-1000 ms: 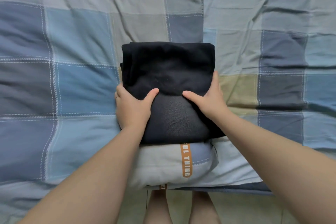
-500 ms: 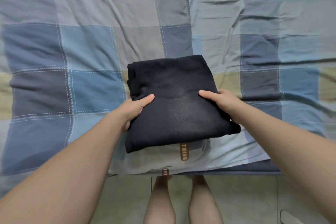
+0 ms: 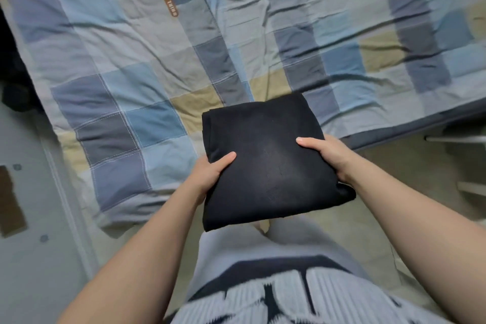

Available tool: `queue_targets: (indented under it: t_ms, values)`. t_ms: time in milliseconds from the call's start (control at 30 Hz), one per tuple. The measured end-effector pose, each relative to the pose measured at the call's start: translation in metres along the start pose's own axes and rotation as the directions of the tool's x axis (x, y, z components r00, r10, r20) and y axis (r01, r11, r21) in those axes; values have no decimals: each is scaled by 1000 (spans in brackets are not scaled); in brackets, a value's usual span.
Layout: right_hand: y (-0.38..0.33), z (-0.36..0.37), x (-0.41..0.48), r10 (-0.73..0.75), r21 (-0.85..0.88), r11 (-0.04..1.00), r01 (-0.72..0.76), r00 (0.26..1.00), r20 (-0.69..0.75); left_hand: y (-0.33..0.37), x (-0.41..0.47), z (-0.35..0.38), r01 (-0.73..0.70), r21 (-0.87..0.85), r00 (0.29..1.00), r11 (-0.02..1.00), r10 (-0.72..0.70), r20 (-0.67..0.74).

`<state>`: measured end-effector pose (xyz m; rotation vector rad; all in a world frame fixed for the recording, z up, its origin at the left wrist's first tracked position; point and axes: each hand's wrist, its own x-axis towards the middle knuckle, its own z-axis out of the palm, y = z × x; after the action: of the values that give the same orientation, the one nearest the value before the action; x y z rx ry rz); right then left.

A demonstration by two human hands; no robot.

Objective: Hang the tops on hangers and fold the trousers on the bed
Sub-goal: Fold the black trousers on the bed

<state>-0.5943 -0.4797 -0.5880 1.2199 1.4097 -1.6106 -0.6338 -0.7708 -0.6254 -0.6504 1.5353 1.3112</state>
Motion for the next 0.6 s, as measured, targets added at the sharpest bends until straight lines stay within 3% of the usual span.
queue_targets:
  t_ms: [100,267,600]
  values:
    - [14,-8,-54,-195,75,976,202,976,-92,21,-40,18,-102,43,994,994,104,-37]
    - [28,-28,-131,-376,170,887,430,884,-277,64,-85,54,-306,141,950,941,312,-20]
    - [82,-130,-272,-468,242,614,751,594,-655,122,-177,212,-646,247,763,722,594,257]
